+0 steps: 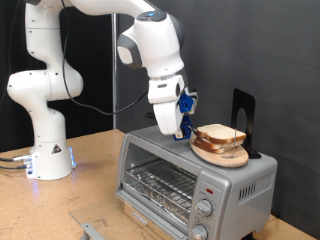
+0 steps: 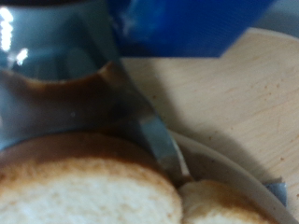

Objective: Make a piece of toast with the oven

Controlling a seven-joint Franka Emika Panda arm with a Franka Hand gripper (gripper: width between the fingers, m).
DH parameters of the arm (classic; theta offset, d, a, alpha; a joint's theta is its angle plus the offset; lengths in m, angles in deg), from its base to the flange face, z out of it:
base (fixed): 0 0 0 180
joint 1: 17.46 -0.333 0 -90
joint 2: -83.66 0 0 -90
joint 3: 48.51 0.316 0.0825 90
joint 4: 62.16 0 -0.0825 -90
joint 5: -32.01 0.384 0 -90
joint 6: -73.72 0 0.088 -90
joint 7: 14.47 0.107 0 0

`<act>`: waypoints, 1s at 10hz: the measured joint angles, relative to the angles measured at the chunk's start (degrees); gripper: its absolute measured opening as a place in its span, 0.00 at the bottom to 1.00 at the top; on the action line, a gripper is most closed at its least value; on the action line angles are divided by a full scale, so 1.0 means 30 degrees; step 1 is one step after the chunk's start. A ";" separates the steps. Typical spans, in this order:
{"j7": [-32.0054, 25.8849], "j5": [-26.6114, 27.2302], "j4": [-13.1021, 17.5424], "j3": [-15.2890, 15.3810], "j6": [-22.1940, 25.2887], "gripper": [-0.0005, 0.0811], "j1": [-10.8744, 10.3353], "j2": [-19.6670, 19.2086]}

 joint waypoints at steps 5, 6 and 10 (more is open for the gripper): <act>-0.0550 0.0894 -0.0317 0.0001 -0.0685 0.50 0.0000 0.0035; -0.0807 0.1161 -0.0381 0.0001 -0.0685 0.50 0.0000 0.0113; -0.1830 0.2317 -0.0857 -0.0012 -0.0546 0.50 0.0004 0.1105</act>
